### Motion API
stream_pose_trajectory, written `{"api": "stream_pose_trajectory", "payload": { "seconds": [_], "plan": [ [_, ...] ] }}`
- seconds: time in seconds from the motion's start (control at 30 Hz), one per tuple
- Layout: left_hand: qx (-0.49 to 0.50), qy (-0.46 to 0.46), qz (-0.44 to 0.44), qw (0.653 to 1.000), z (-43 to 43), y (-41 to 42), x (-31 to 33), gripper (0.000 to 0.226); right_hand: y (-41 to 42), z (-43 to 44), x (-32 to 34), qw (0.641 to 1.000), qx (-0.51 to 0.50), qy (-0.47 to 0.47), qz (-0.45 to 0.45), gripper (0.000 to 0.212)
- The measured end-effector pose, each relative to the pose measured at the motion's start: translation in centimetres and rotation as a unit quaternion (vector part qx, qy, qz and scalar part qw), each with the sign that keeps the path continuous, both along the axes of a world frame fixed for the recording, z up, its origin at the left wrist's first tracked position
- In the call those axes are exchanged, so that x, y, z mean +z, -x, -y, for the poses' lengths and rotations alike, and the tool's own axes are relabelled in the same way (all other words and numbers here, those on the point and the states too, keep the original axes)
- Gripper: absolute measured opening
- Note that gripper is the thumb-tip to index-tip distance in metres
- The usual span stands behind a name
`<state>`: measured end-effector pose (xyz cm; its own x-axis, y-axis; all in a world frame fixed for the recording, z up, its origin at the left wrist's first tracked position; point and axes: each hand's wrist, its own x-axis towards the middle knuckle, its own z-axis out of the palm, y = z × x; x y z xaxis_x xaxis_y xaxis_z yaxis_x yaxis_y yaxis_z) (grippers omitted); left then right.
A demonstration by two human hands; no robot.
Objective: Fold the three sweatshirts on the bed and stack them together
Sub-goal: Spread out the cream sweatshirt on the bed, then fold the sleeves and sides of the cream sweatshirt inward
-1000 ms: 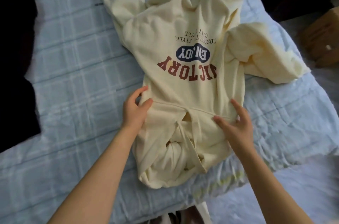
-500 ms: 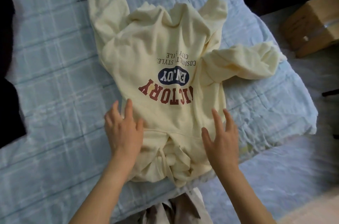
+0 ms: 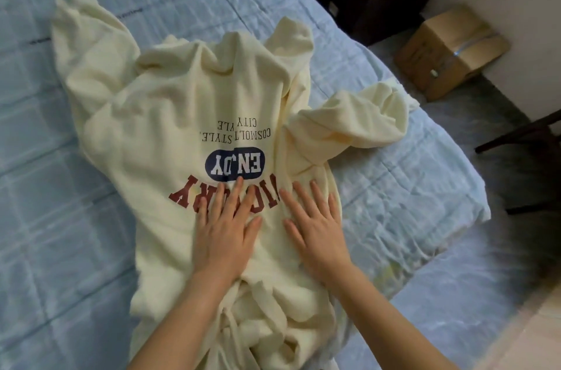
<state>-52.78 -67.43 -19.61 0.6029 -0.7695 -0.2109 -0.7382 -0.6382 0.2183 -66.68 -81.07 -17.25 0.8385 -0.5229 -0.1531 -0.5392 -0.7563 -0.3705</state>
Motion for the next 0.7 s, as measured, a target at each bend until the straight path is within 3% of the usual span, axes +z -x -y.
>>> {"api": "stream_pose_trajectory", "payload": {
  "seconds": [0.1,0.17,0.27,0.37,0.43,0.5,0.6,0.7],
  "plan": [
    [0.015,-0.003,-0.039,0.999,0.4,-0.4,1.9,0.07,1.5,2.5,3.1,0.987,-0.065,-0.035,0.142,0.048],
    [0.03,0.058,-0.05,0.997,1.4,-0.4,3.7,0.071,3.0,5.9,4.5,0.965,-0.14,-0.029,0.218,0.042],
    [0.041,0.194,-0.059,0.978,5.3,-0.7,5.9,0.065,4.0,12.9,5.5,0.933,-0.253,-0.085,0.241,0.042],
    [0.082,0.28,-0.14,0.946,11.3,-1.1,7.2,0.064,2.6,19.6,5.0,0.89,-0.332,-0.192,0.246,0.05],
    [0.097,0.305,-0.173,0.931,14.9,-1.3,7.0,0.062,0.8,22.9,4.4,0.855,-0.348,-0.286,0.256,0.057],
    [0.112,0.331,-0.197,0.916,17.5,-0.9,6.5,0.058,-0.8,24.7,3.6,0.851,-0.325,-0.323,0.257,0.069],
    [0.13,0.361,-0.194,0.903,19.6,0.4,6.0,0.05,-0.7,26.1,3.4,0.864,-0.298,-0.31,0.263,0.067],
    [0.11,0.337,-0.169,0.92,20.7,3.1,6.1,0.042,2.9,27.1,5.0,0.863,-0.286,-0.26,0.326,0.065]
  ]
}}
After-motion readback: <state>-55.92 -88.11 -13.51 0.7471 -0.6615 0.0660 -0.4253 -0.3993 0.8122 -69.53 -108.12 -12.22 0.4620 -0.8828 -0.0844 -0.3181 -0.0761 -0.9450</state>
